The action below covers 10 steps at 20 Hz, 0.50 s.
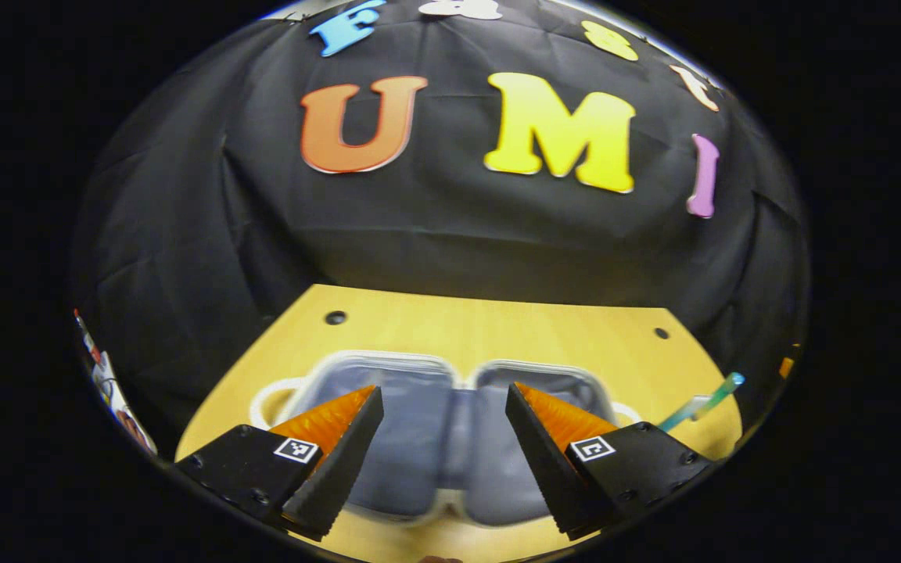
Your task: First open the suitcase, pack the skin care products into it, and then close the suitcase.
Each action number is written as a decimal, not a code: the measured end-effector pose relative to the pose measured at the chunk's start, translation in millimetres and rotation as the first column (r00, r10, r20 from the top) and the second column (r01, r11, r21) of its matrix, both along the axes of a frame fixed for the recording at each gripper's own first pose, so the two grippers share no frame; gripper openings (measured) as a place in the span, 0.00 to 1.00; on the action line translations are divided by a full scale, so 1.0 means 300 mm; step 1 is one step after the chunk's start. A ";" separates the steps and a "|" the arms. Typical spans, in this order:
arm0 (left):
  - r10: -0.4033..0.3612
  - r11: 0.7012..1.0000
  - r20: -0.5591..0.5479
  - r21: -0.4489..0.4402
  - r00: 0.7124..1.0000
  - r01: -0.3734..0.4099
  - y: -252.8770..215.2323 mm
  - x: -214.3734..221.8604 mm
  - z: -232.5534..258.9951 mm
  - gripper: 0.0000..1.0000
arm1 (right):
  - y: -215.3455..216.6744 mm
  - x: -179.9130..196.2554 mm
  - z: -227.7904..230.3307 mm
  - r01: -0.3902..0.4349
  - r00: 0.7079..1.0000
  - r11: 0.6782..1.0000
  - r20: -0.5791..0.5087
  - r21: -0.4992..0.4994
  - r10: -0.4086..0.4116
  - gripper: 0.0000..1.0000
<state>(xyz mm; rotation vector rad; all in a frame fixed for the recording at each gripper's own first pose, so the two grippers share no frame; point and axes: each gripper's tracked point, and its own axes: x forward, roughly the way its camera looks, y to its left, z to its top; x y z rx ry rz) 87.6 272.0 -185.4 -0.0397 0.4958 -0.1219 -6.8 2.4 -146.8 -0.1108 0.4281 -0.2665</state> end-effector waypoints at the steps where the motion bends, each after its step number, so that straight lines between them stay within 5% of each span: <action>1: -0.041 0.999 -0.002 -0.009 0.999 0.041 -0.105 -0.026 -0.009 1.00 | -0.019 -0.005 -0.002 -0.003 1.000 1.000 -0.002 0.000 0.003 0.80; 10: -0.346 0.937 -0.109 0.013 0.932 0.349 -0.781 -0.174 -0.231 1.00 | -0.180 -0.058 -0.059 -0.014 0.999 1.000 -0.041 0.010 0.014 0.79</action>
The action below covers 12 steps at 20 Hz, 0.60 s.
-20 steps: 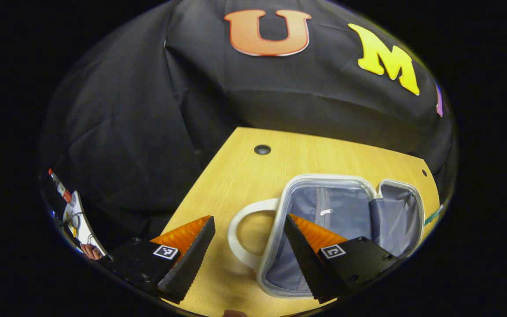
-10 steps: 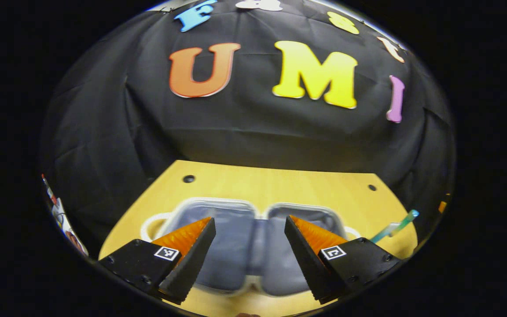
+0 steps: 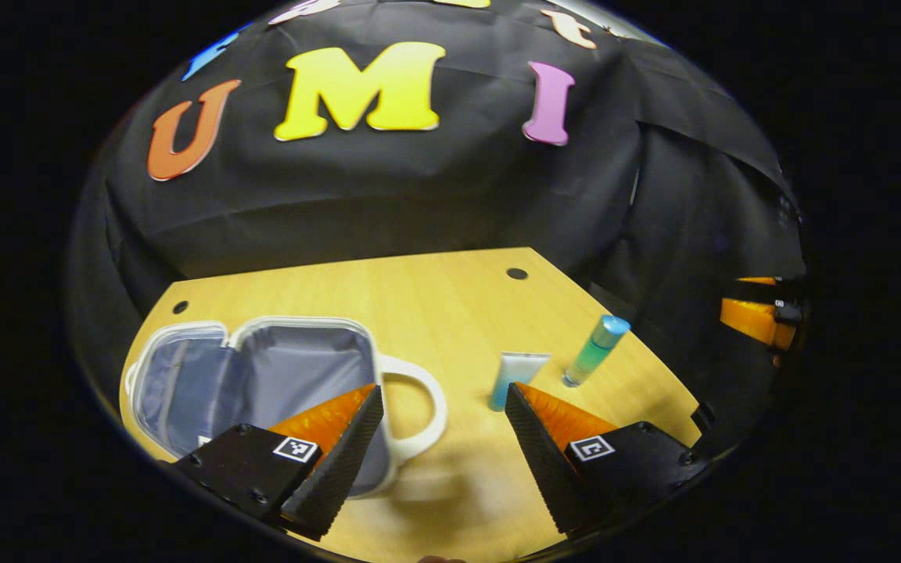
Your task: First open the suitcase, pack the skin care products into it, and then close the suitcase.
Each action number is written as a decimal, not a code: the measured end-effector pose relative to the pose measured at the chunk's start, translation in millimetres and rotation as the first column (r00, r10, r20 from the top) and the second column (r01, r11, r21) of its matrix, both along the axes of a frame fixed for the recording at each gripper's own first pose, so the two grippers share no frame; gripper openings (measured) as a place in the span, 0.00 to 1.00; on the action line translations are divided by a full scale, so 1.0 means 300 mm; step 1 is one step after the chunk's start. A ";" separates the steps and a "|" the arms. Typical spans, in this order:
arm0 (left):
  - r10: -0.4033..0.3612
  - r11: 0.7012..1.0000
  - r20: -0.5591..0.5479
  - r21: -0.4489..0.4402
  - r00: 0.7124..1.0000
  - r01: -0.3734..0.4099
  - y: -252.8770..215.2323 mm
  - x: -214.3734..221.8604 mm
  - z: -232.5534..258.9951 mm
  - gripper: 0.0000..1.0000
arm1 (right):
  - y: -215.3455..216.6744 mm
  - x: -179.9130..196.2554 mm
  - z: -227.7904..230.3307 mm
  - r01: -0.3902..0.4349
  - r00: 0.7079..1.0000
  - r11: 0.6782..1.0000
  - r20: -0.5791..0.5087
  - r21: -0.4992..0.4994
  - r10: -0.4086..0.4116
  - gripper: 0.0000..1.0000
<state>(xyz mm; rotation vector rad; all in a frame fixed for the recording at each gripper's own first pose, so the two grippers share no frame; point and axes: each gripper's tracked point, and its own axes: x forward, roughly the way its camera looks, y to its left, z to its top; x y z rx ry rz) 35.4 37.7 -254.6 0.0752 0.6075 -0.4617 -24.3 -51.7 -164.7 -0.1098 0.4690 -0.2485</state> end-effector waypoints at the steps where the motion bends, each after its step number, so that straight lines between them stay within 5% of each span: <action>1: -0.013 1.000 -0.008 0.008 1.000 0.013 -0.045 0.001 -0.030 1.00 | -0.017 -0.001 -0.005 0.000 1.000 1.000 -0.004 -0.001 0.000 0.79; 8: 0.033 0.999 -0.069 0.022 0.997 -0.032 -0.235 0.108 -0.262 0.97 | -0.190 -0.059 -0.056 0.036 0.998 0.999 -0.054 -0.030 -0.038 0.80; 12: 0.091 0.995 -0.086 0.038 0.992 -0.088 -0.264 0.170 -0.392 0.79 | -0.254 -0.076 -0.104 0.048 0.994 0.998 -0.099 -0.030 -0.051 0.78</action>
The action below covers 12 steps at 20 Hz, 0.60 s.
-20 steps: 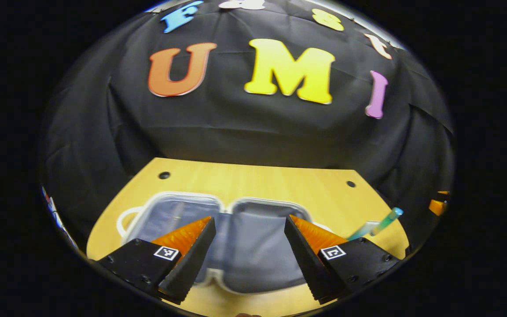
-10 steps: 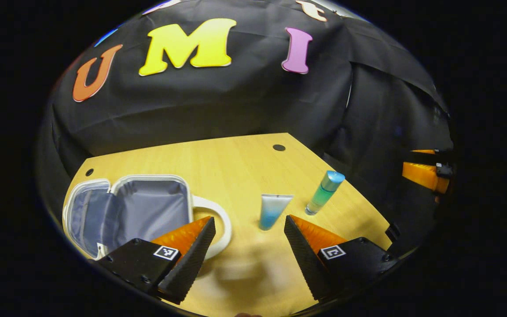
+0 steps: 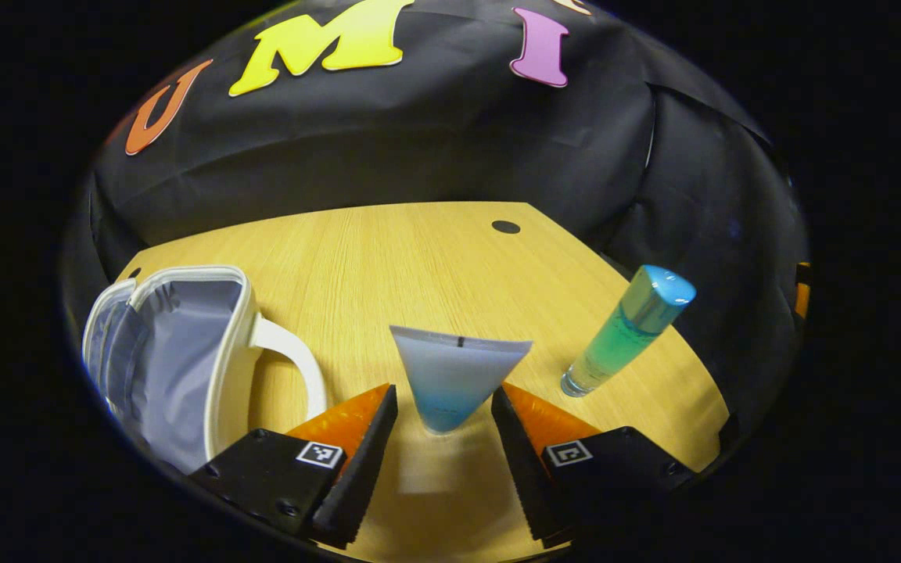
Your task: First open the suitcase, pack the skin care products into it, and then close the suitcase.
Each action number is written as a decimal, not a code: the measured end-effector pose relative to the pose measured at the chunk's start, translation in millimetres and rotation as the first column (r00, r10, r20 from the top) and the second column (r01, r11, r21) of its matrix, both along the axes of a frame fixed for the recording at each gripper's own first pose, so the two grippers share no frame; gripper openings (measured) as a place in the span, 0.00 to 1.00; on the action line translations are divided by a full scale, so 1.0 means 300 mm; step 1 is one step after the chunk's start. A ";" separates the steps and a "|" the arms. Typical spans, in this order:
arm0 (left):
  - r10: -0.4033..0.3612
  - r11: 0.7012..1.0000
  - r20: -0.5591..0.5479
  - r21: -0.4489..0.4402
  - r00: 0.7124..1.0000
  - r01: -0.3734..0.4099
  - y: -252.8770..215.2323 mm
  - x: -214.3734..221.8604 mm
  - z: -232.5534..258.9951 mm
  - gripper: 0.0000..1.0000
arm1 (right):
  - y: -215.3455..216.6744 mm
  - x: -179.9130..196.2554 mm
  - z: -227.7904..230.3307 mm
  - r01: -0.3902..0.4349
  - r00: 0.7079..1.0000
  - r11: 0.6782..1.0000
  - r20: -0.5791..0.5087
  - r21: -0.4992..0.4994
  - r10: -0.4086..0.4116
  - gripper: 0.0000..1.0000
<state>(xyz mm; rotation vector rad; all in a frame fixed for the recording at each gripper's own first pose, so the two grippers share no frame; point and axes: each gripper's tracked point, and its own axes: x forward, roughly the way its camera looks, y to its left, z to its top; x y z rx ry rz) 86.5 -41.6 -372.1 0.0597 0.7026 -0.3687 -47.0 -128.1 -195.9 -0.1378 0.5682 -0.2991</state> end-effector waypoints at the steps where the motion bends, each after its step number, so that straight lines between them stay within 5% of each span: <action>1: 0.004 1.000 0.004 -0.007 1.000 -0.004 -0.006 0.008 -0.013 0.72 | -0.007 0.001 -0.010 -0.007 1.000 1.000 -0.012 -0.010 0.007 0.80; 6: 0.004 1.000 0.046 -0.007 0.999 -0.003 -0.022 0.048 -0.025 0.50 | 0.046 0.024 -0.052 -0.119 0.992 0.993 -0.046 -0.008 0.119 0.79; 10: 0.016 1.000 0.039 -0.027 0.999 -0.015 -0.008 0.006 0.033 0.47 | 0.183 0.142 -0.089 -0.241 0.970 0.967 -0.008 0.084 0.242 0.80; 11: 0.024 0.999 0.031 -0.023 0.999 -0.023 0.007 -0.015 0.059 0.53 | 0.223 0.173 -0.101 -0.273 0.962 0.958 0.002 0.092 0.274 0.79; 12: 0.035 0.999 0.032 -0.014 0.999 -0.034 0.030 -0.038 0.088 0.47 | 0.263 0.211 -0.116 -0.300 0.954 0.948 0.010 0.102 0.301 0.79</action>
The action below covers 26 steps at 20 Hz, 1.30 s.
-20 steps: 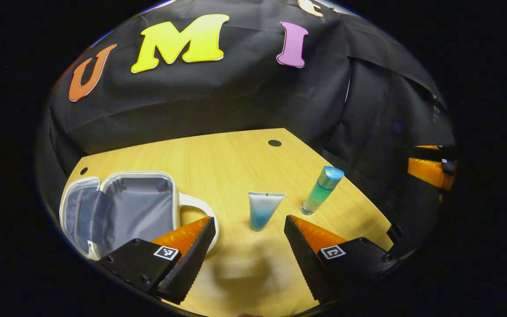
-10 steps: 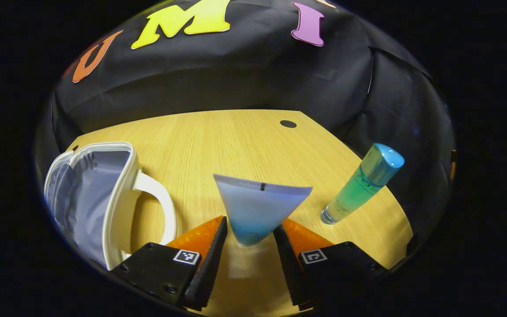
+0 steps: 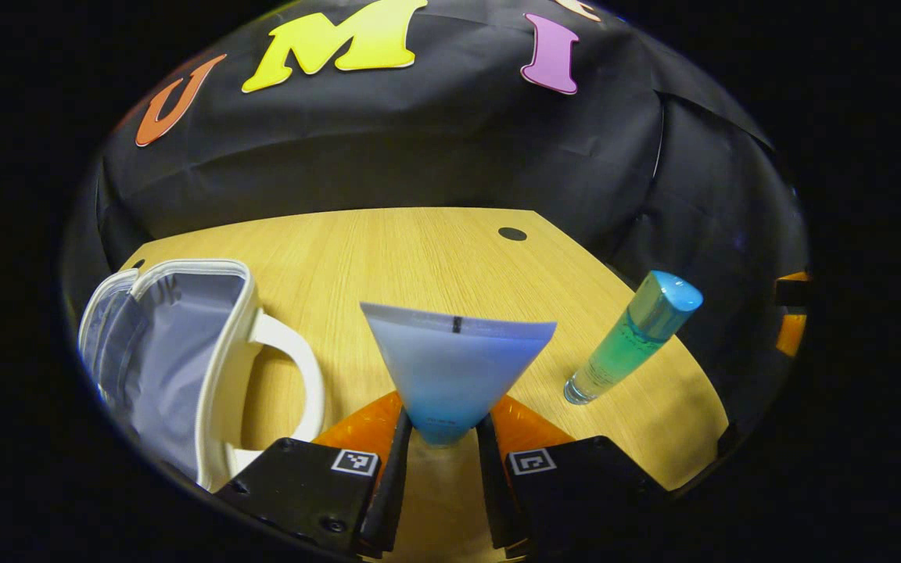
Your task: First open the suitcase, pack the skin care products into it, and then close the suitcase.
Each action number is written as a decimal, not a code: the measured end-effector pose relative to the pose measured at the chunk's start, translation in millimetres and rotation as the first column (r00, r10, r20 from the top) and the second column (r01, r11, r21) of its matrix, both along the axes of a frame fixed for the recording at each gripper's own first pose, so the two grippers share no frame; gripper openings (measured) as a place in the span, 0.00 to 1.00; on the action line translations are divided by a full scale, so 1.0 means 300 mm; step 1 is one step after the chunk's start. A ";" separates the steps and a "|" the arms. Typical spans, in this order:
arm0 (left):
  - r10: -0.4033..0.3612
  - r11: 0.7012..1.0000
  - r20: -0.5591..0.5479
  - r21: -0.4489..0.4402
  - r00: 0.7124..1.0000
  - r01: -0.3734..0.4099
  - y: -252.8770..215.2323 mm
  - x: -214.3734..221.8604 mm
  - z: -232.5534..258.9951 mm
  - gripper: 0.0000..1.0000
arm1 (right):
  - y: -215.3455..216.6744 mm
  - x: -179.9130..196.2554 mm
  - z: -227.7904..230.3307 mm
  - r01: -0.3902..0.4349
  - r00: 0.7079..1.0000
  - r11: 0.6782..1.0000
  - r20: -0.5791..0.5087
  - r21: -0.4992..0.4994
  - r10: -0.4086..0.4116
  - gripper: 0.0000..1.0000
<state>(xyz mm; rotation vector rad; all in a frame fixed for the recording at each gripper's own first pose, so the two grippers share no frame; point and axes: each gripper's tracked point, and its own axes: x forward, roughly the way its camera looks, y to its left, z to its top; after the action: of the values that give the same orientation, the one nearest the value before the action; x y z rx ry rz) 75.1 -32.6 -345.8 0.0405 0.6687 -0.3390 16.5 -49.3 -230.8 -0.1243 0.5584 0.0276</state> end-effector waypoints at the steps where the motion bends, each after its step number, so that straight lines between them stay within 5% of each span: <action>1: 0.011 1.000 0.000 0.011 1.000 -0.011 0.026 -0.022 0.036 0.46 | 0.036 0.039 -0.027 -0.022 1.000 1.000 -0.004 0.015 0.022 0.80; 4: 0.054 0.998 -0.020 0.022 0.998 -0.053 0.090 -0.098 0.116 0.46 | 0.129 0.134 -0.112 -0.044 0.999 0.995 -0.025 0.086 0.047 0.80; 9: 0.142 0.989 -0.036 0.051 0.989 -0.140 0.214 -0.196 0.224 0.46 | 0.188 0.293 -0.234 -0.047 0.998 0.997 -0.031 0.061 0.049 0.80; 14: 0.199 0.979 -0.035 0.060 0.979 -0.197 0.330 -0.242 0.316 0.46 | 0.148 0.388 -0.332 0.048 0.998 0.998 -0.052 0.033 -0.047 0.80; 19: 0.230 0.971 -0.014 0.071 0.973 -0.228 0.470 -0.225 0.358 0.46 | 0.179 0.400 -0.343 0.063 0.997 0.998 -0.055 0.021 -0.062 0.39; 26: 0.269 0.961 -0.001 0.076 0.963 -0.268 0.692 -0.109 0.353 0.46 | 0.208 0.302 -0.246 0.102 0.993 0.994 -0.058 0.030 -0.100 0.34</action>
<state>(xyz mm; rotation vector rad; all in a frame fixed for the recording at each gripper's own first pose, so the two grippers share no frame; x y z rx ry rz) 42.3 174.9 -240.0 0.0188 0.6881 -0.0526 107.0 13.2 -304.7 -0.0628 0.6201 -0.0583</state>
